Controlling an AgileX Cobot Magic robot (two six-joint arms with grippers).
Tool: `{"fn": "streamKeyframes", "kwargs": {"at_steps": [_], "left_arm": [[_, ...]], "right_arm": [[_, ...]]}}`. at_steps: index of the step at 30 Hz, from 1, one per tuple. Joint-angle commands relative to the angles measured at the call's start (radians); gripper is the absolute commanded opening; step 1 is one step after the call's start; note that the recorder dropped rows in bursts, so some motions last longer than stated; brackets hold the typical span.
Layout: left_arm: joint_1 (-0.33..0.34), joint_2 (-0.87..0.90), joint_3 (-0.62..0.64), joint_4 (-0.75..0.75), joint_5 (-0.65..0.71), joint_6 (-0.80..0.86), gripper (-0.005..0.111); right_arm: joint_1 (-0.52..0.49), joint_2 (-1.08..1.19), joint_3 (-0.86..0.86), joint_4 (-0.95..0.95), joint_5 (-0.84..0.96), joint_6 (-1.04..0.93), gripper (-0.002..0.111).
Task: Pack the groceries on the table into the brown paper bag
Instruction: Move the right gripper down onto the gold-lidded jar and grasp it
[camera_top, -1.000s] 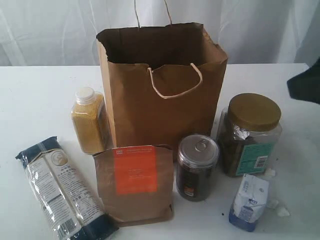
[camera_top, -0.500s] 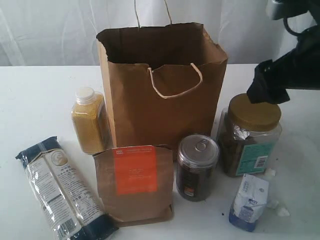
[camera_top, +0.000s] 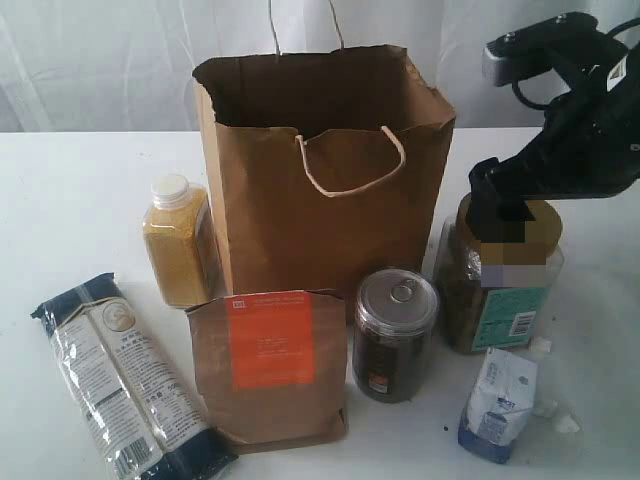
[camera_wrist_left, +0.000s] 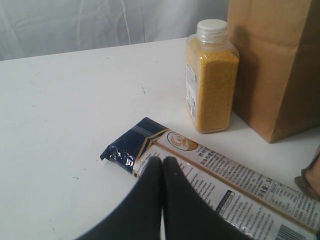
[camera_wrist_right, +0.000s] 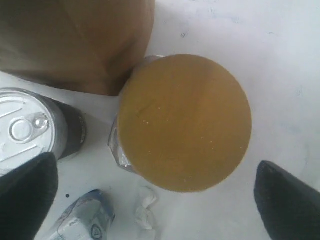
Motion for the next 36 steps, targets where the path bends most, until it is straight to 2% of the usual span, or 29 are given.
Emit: {"fn": "streamKeyframes", "kwargs": {"at_steps": [1,36], "left_arm": [[-0.004,-0.005,0.003,-0.004,-0.001,0.000,0.000],[-0.004,-0.005,0.003,-0.004,-0.001,-0.001,0.000]], "right_arm": [[-0.022,0.016,-0.009,-0.011,-0.046,-0.051,0.103],[-0.055,0.223,-0.009,0.020,-0.132,-0.053,0.102]]}}
